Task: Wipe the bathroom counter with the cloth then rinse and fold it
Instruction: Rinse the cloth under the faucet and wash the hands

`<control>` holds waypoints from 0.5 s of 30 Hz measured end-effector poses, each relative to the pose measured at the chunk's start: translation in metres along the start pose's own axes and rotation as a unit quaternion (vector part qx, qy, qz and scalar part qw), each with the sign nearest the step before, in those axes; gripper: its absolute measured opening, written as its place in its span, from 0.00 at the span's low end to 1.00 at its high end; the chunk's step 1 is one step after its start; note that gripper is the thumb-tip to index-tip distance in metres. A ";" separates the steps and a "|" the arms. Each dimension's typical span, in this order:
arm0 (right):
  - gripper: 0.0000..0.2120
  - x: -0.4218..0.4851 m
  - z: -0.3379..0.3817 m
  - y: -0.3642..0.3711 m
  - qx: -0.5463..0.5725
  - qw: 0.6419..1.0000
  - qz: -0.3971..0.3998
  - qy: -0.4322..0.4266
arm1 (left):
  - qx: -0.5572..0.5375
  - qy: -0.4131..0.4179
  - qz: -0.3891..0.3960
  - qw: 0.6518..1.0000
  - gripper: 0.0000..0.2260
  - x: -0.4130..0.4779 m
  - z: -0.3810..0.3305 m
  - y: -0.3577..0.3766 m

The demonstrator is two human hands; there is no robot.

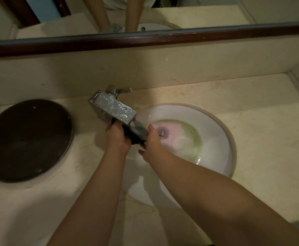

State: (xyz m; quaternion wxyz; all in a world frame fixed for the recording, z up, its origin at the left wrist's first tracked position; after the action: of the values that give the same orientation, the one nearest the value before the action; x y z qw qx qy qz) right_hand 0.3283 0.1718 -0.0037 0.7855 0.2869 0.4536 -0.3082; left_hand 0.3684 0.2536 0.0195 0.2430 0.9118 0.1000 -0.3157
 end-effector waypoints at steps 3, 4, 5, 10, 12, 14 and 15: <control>0.15 0.003 0.004 0.003 0.036 0.999 0.016 -0.008 | -0.017 -0.017 0.017 1.000 0.18 -0.005 0.003 0.005; 0.15 0.002 0.006 0.005 0.055 0.998 0.027 -0.001 | -0.029 -0.017 0.030 0.999 0.17 -0.005 0.004 0.007; 0.16 0.002 0.008 0.007 0.077 0.996 0.040 0.008 | -0.036 -0.011 0.040 0.999 0.18 -0.006 0.003 0.009; 0.22 -0.006 0.014 0.025 0.130 0.989 0.067 0.008 | -0.063 -0.040 0.054 0.996 0.08 -0.002 0.002 0.016; 0.27 -0.001 0.011 0.031 0.109 0.994 0.027 -0.014 | -0.077 -0.038 0.032 0.996 0.08 0.001 0.000 0.019; 0.25 0.005 0.007 0.035 0.091 0.995 0.004 -0.041 | -0.095 -0.035 0.028 0.994 0.08 0.000 -0.004 0.020; 0.23 0.004 0.007 0.037 0.071 0.996 -0.002 -0.060 | -0.092 -0.035 0.024 0.995 0.08 0.000 -0.006 0.021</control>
State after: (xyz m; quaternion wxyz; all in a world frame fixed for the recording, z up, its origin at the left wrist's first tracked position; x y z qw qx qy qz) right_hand 0.3617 0.1897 0.0021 0.7884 0.3217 0.3834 -0.3577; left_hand 0.3786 0.2386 0.0318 0.3365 0.8762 0.0984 -0.3306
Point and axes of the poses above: each hand's wrist, its own x-axis towards the middle knuckle, its own y-axis out of the palm, z = x × y, the point moved 1 cm from there along x, towards the middle knuckle, and after that the axes turned 5 degrees about x, right-handed, at the moved point
